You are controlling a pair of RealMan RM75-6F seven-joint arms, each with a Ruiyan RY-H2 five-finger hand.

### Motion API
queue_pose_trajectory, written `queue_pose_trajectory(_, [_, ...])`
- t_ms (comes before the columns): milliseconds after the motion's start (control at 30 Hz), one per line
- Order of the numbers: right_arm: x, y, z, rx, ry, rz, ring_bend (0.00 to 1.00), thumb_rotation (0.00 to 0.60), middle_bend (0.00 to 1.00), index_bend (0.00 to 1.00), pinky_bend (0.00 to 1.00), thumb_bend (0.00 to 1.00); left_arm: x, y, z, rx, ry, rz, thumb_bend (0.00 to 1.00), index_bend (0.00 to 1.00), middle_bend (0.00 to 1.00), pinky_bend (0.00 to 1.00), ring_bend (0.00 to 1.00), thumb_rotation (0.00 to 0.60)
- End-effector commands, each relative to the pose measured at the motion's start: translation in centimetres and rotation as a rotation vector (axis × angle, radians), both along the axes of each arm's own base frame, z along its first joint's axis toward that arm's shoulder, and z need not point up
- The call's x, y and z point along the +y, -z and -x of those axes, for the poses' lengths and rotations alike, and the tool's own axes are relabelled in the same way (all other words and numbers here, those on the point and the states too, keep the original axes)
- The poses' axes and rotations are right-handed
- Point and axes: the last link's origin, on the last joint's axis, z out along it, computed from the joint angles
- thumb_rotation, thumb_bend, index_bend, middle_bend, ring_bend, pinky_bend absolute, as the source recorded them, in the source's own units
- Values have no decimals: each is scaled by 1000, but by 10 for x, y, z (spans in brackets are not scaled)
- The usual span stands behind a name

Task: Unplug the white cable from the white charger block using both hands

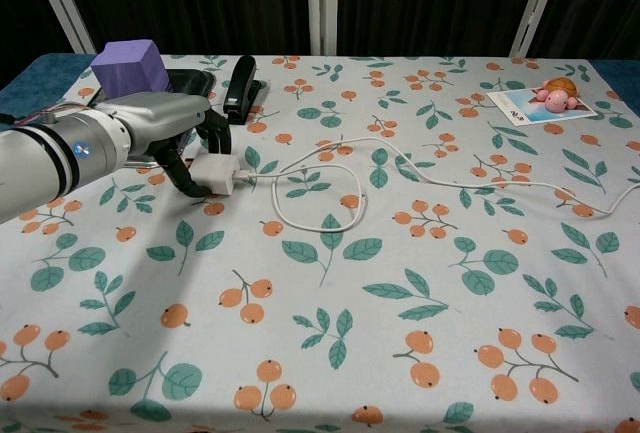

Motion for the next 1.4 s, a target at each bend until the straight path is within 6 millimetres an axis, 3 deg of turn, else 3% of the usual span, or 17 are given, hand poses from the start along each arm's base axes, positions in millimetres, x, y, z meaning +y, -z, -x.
queue_pose_trajectory(33, [-1, 0, -1, 1, -4, 1, 0, 600, 0, 0, 0, 160, 1, 0, 0, -9, 1, -15, 289, 481, 459, 116, 296, 600])
queue_pose_trajectory(200, [-7, 6, -15, -23, -46, -18, 0, 600, 0, 0, 0, 160, -4, -7, -7, -60, 35, -29, 367, 563, 550, 238, 391, 600])
queue_pose_trajectory(300, [-15, 14, -35, -63, -87, -36, 0, 600, 12, 0, 0, 160, -11, -14, -17, -105, 65, -35, 368, 568, 553, 314, 400, 600])
queue_pose_trajectory(467, [-36, 36, -85, -172, -146, -90, 0, 600, 99, 19, 1, 153, -22, -24, -38, -151, 109, -20, 366, 568, 554, 436, 421, 600])
queue_pose_trajectory(633, [-55, 69, -133, -203, -191, -204, 0, 600, 167, 131, 44, 164, -30, -27, -63, -201, 138, -9, 365, 569, 554, 455, 421, 600])
queue_pose_trajectory(767, [-71, 94, -158, -177, -180, -264, 22, 600, 184, 229, 61, 208, -33, -27, -78, -209, 160, -3, 365, 569, 554, 455, 421, 600])
queue_pose_trajectory(1033, [-92, 131, -178, -172, -97, -278, 76, 600, 218, 376, 78, 245, -37, -25, -96, -216, 183, -3, 363, 569, 554, 455, 421, 600])
queue_pose_trajectory(1400, [-116, 160, -184, -191, 1, -282, 89, 600, 231, 431, 82, 270, -41, -17, -108, -212, 178, -3, 362, 568, 552, 456, 421, 600])
